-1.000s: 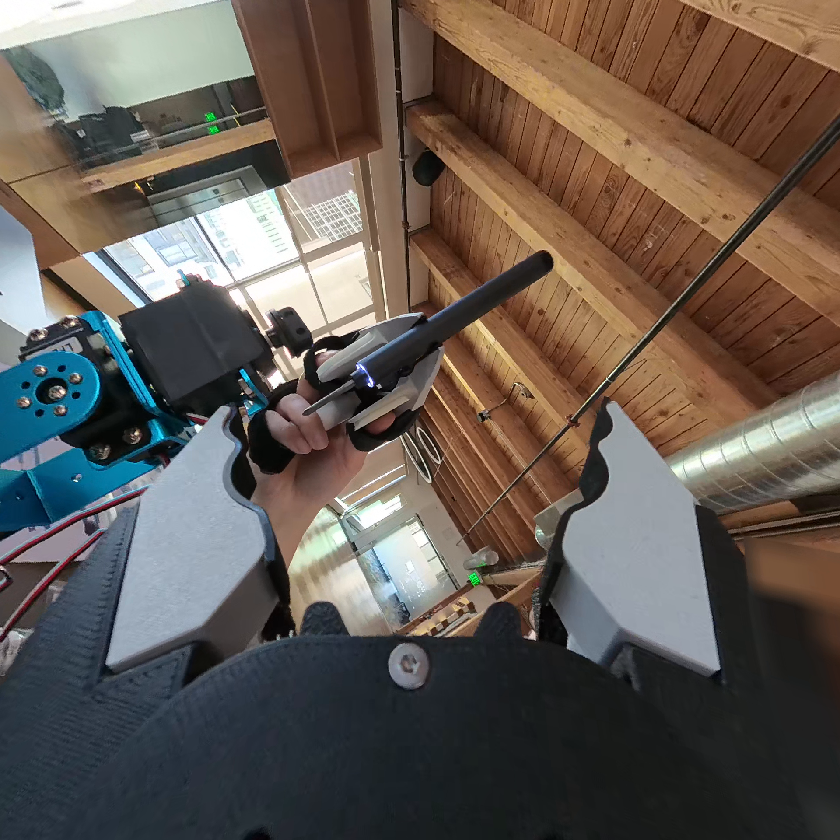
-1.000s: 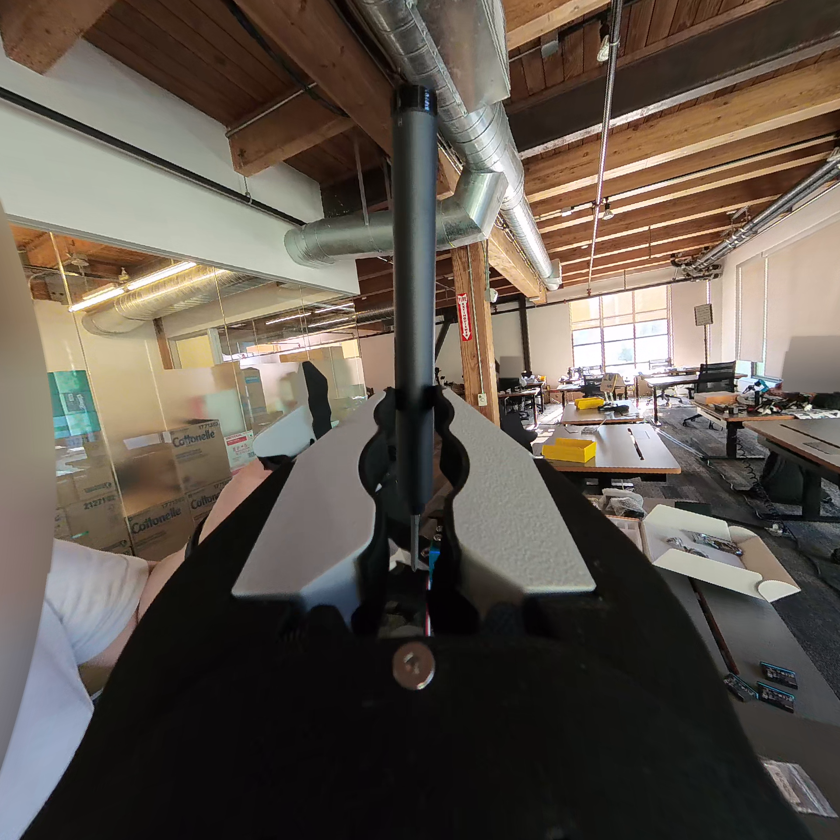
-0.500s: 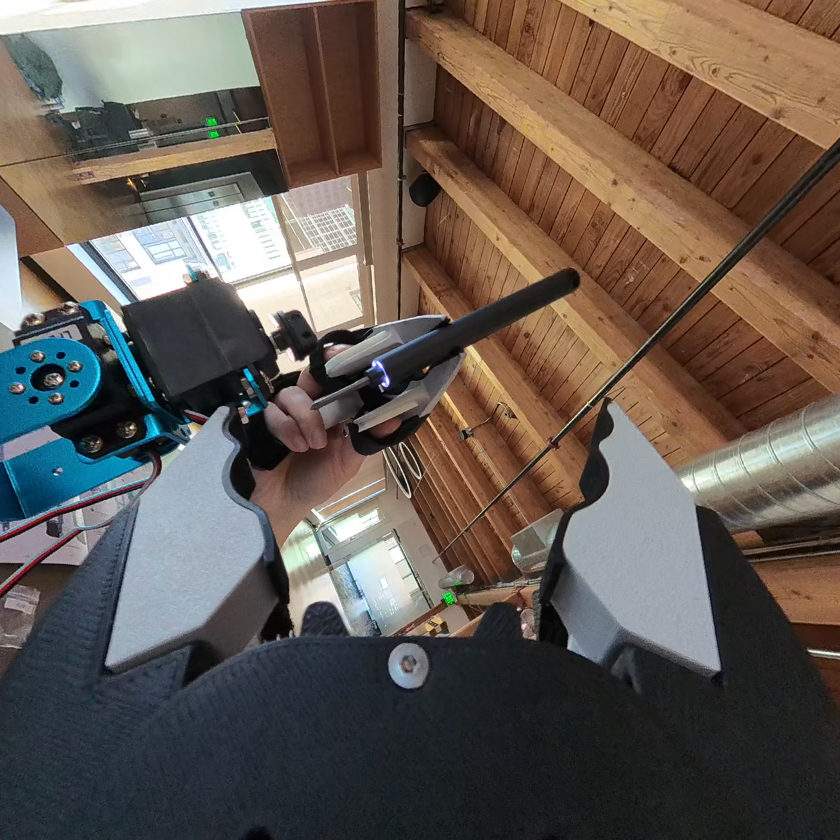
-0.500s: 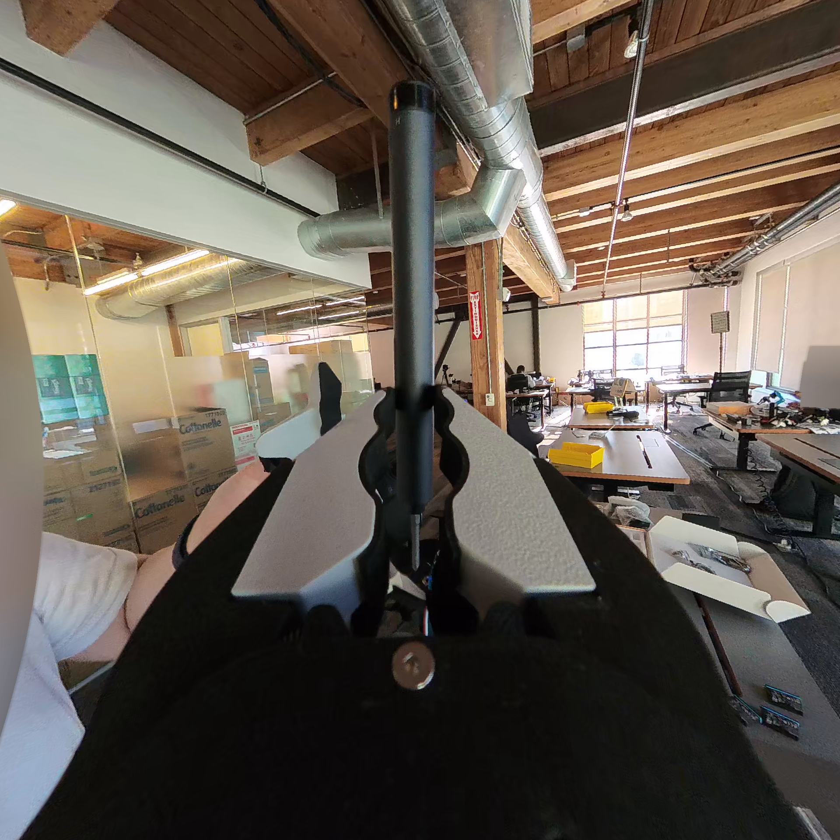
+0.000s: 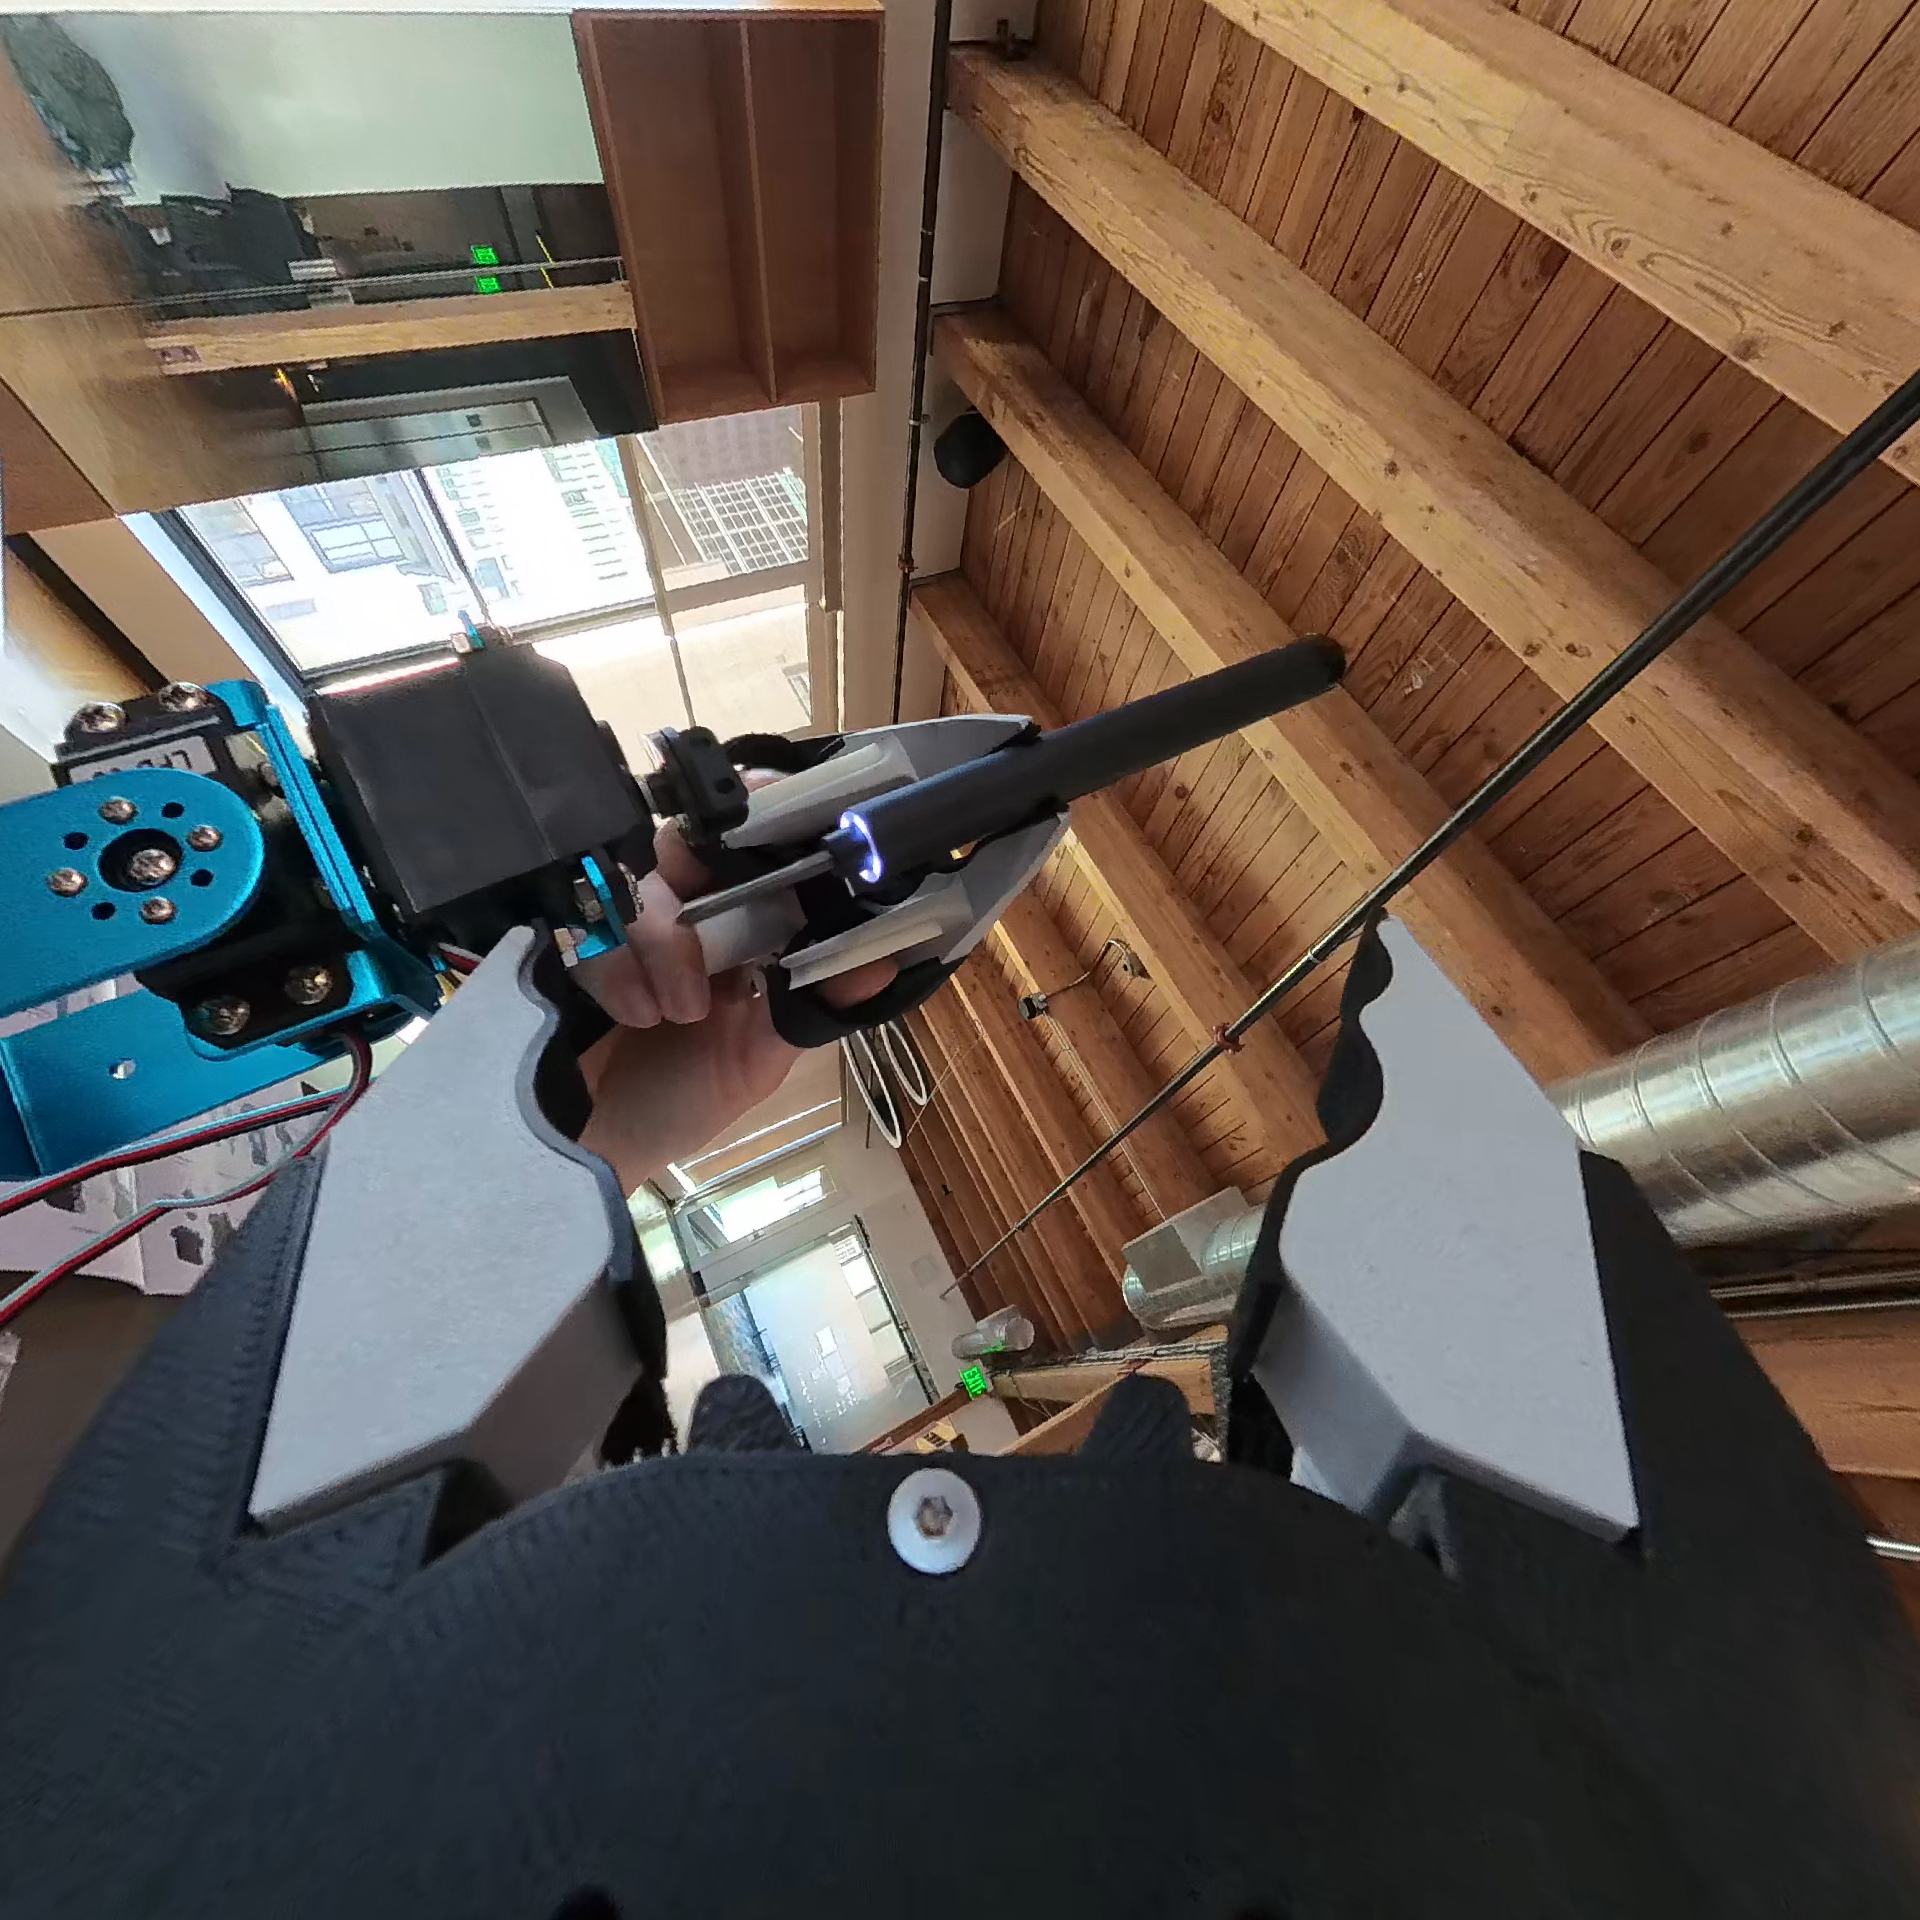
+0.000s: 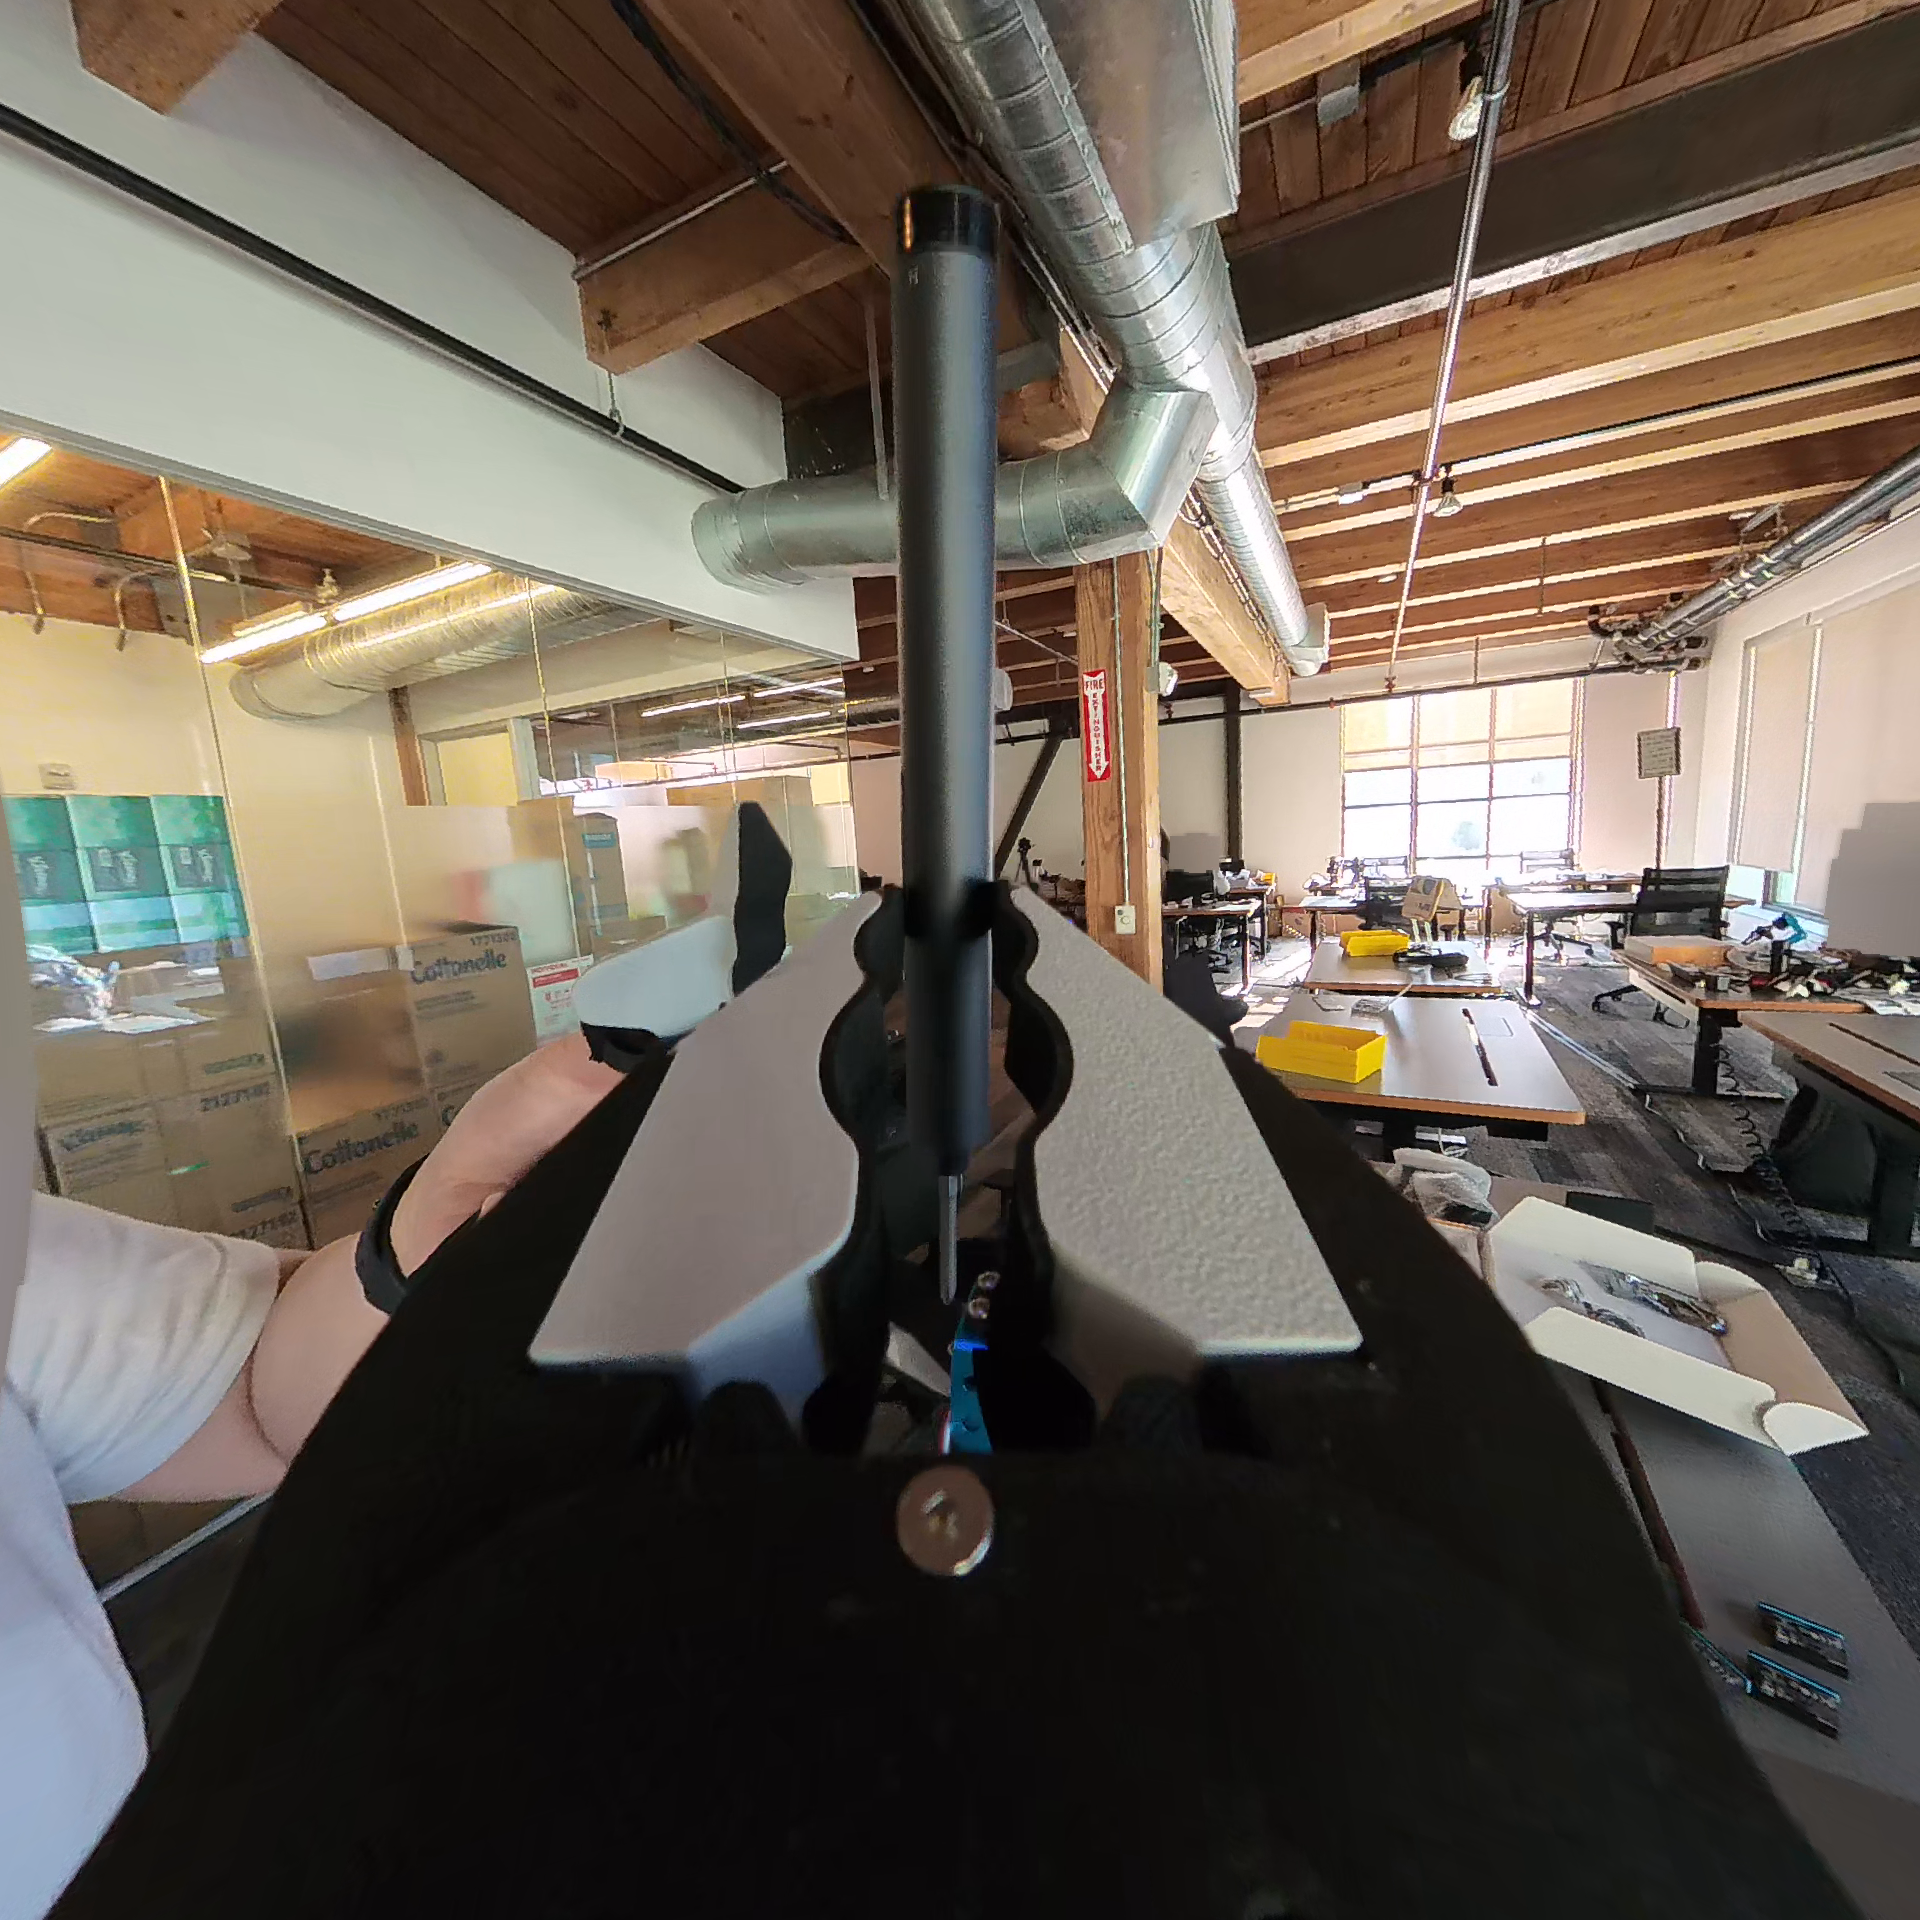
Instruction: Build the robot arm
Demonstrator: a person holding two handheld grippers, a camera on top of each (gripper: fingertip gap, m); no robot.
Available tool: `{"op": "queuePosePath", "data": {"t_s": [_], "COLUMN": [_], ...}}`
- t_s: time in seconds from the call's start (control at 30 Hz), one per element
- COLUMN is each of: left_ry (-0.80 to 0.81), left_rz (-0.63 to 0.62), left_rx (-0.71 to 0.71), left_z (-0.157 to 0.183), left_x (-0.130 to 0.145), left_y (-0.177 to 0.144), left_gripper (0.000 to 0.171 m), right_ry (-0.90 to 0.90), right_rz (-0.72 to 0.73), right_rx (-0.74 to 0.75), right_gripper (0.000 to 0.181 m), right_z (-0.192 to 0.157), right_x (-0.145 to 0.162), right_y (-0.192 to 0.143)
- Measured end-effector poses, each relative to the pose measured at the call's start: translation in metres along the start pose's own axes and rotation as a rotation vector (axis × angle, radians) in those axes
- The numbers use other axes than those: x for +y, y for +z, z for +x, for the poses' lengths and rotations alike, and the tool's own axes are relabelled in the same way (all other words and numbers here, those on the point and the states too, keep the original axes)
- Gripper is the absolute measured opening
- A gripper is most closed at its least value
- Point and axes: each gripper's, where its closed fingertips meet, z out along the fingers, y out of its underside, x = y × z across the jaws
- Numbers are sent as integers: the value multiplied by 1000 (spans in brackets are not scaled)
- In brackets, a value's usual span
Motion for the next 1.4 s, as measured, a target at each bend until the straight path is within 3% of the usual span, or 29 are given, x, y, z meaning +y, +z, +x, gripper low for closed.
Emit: {"op": "queuePosePath", "data": {"t_s": [0.27, 1.03, 1.4], "left_ry": [-4, -11, -35], "left_rz": [-7, -4, 11], "left_rx": [2, 7, 11], "left_z": [-1, -1, -2], "left_x": [0, 0, -2], "left_y": [-1, -2, -3], "left_gripper": [142, 141, 140], "right_ry": [-103, -194, -334], "right_rz": [-48, -85, -141], "right_rx": [-19, -19, -44], "right_gripper": [15, 15, 16], "right_z": [-11, -14, -29], "right_x": [18, 22, 30], "right_y": [5, 6, 10]}}
